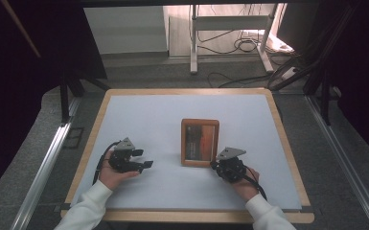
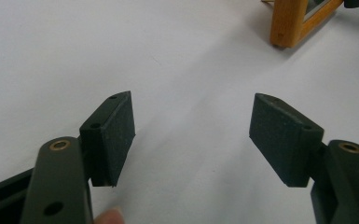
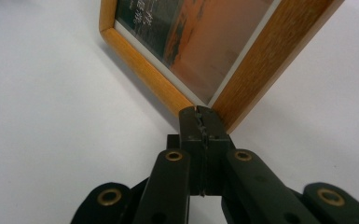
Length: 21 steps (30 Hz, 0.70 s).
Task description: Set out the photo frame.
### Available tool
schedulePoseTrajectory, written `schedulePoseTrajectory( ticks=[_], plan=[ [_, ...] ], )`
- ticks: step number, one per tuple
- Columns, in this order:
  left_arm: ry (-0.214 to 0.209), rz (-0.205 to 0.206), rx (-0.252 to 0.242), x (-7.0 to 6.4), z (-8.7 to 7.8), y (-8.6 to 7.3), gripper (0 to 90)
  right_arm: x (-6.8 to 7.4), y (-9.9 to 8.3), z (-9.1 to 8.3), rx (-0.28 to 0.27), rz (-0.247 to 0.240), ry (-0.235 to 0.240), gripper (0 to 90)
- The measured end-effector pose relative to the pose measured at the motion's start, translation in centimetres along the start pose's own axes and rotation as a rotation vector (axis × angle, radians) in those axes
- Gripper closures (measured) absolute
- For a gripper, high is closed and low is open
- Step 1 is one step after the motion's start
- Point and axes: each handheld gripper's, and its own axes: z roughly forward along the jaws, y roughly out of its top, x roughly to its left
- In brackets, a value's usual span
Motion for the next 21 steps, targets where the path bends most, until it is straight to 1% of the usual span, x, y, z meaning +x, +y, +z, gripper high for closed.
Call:
schedulePoseTrajectory(
  ticks=[5,8,11,13,17,21],
  plan=[
    [0.006,-0.009,-0.005,-0.1,-0.4,-0.2,30.8,-0.1,0.0,-0.1,-0.009,0.008,0.001,90.0],
    [0.008,-0.012,-0.01,-0.1,-0.5,-0.2,30.9,0.1,-0.1,-0.1,-0.016,0.006,0.005,90.0],
    [0.008,-0.008,-0.005,-0.2,-0.4,-0.2,30.8,0.4,0.0,-0.9,-0.044,0.004,0.016,90.0],
    [0.01,-0.004,0.0,-0.2,-0.3,-0.1,30.9,0.3,-0.2,-1.6,-0.062,0.01,0.017,90.0],
    [0.007,-0.003,-0.002,-0.3,-0.3,0.0,30.9,-0.3,-1.0,-3.0,-0.087,0.029,0.001,89.6],
    [-0.001,0.008,-0.005,-0.5,-0.2,0.4,30.9,-1.6,-2.0,-4.2,-0.106,0.052,-0.025,86.8]
  ],
)
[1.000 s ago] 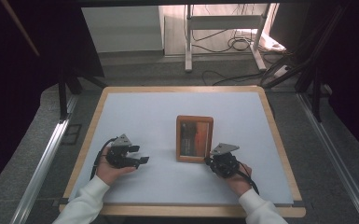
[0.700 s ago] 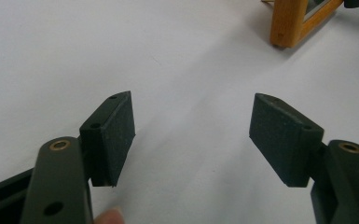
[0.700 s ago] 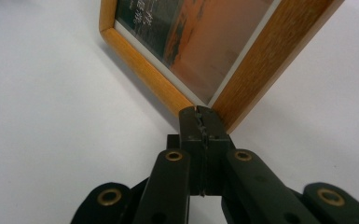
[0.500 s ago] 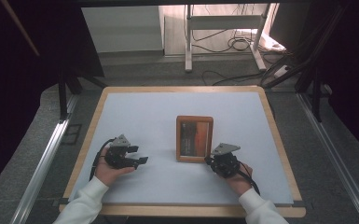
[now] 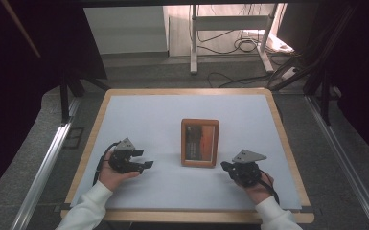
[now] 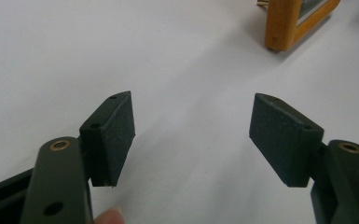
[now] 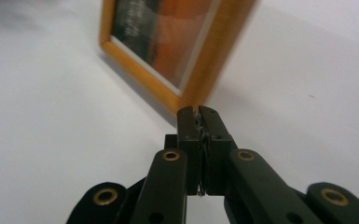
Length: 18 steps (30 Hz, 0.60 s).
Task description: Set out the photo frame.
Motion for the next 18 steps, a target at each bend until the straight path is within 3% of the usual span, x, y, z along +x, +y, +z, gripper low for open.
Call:
schedulePoseTrajectory(
  ticks=[3,6,9,18],
  plan=[
    [-0.005,0.011,0.0,-0.2,0.2,0.3,30.9,-1.0,-0.5,-0.6,-0.018,0.022,0.0,77.7],
    [0.001,0.03,0.008,-0.7,0.3,0.4,30.8,-1.7,-1.0,-0.9,-0.029,0.045,-0.004,54.7],
    [0.011,0.047,0.009,-1.4,0.1,0.2,30.7,-2.1,-1.6,-1.4,-0.039,0.073,-0.024,40.2],
    [0.027,0.066,-0.002,-2.6,-0.7,-0.3,30.8,-4.6,-4.0,-3.6,-0.066,0.158,-0.098,28.3]
  ],
)
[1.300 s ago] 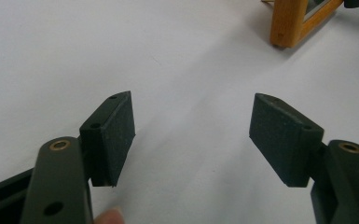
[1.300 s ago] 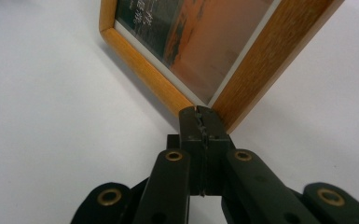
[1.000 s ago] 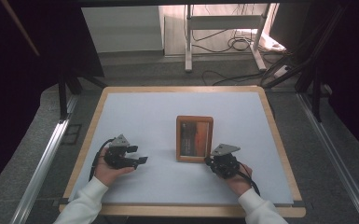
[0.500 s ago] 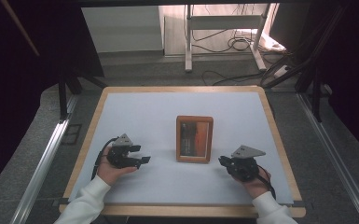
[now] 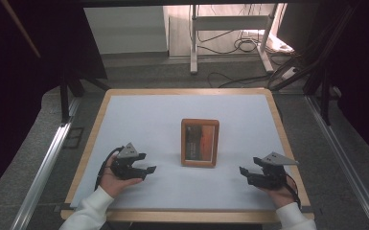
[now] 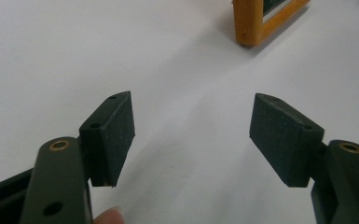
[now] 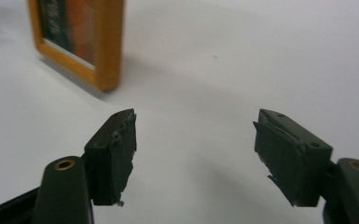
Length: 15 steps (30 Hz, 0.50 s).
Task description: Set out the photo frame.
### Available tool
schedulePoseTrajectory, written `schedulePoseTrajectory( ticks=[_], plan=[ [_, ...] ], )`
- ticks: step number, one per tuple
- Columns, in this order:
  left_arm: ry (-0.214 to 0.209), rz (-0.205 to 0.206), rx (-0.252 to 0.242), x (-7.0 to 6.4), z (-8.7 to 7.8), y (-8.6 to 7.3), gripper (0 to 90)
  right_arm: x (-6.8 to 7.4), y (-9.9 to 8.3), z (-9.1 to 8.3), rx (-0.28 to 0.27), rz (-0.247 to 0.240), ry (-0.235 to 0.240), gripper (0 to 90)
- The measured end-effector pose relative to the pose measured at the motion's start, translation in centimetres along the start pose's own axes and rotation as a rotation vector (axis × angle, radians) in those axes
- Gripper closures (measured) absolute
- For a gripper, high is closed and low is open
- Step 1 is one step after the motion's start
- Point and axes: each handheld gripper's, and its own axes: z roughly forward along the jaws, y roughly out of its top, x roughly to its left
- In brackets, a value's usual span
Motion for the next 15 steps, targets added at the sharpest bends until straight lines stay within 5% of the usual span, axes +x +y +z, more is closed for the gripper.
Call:
schedulePoseTrajectory(
  ticks=[15],
  plan=[
    [-0.004,-0.001,-0.001,0.24,0.13,-0.08,30.7,-0.45,-0.18,0.38,0.003,-0.008,-0.03,22.0]
  ],
)
